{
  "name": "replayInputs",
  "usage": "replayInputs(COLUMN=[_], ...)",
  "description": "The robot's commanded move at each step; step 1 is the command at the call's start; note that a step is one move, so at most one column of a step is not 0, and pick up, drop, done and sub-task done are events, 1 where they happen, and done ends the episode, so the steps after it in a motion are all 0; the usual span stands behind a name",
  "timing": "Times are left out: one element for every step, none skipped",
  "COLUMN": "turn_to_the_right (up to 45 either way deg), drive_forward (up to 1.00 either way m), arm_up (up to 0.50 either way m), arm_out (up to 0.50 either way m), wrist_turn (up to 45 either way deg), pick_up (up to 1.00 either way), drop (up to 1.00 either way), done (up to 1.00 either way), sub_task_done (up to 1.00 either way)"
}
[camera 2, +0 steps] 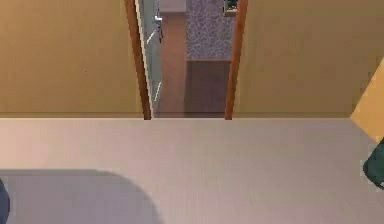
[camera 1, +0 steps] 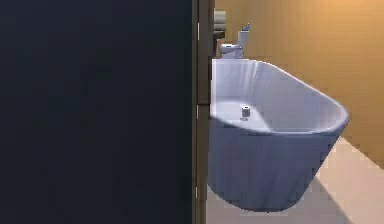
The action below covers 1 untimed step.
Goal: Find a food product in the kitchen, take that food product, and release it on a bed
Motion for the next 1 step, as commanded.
replayInputs(turn_to_the_right=[45.0], drive_forward=[0.00], arm_up=[0.00], arm_out=[0.00], wrist_turn=[0.0], pick_up=[0.00], drop=[0.00], done=[0.00], sub_task_done=[0.00])
